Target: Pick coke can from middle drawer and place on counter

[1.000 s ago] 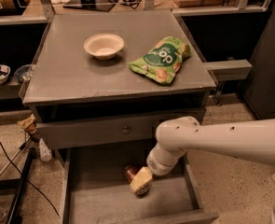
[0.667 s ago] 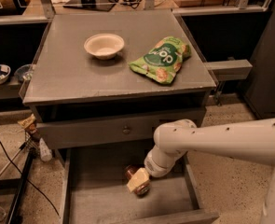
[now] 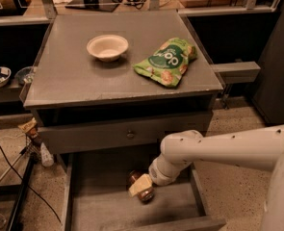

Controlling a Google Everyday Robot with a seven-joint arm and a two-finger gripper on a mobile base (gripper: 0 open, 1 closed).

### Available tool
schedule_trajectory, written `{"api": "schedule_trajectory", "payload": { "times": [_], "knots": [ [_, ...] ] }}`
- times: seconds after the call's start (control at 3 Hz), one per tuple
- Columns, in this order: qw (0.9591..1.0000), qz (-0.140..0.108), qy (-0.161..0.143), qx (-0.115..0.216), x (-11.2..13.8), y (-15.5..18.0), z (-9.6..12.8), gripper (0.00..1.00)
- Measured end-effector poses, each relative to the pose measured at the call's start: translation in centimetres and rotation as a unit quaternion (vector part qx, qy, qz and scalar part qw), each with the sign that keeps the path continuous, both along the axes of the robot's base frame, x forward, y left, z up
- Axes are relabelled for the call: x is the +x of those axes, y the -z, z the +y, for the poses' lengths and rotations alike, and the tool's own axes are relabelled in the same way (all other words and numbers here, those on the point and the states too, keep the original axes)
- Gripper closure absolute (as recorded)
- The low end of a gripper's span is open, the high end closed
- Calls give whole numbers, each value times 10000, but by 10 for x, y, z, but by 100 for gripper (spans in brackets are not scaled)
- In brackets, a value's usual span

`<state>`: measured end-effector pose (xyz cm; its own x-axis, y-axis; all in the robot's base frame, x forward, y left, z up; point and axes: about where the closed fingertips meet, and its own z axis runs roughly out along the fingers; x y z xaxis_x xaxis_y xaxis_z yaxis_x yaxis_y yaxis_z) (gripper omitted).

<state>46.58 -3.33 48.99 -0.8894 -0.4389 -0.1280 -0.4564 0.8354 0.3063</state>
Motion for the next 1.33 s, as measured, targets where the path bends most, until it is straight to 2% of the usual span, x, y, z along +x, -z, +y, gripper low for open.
{"api": "schedule_trajectory", "payload": {
  "times": [0.33, 0.67, 1.0, 1.33],
  "knots": [
    [10000, 0, 1, 0, 0, 0, 0, 0],
    [9998, 53, 134, 109, -1, 17, 5, 0],
    [9990, 194, 161, 375, 12, 34, 19, 0],
    [9990, 194, 162, 375, 12, 34, 19, 0]
  ]
}}
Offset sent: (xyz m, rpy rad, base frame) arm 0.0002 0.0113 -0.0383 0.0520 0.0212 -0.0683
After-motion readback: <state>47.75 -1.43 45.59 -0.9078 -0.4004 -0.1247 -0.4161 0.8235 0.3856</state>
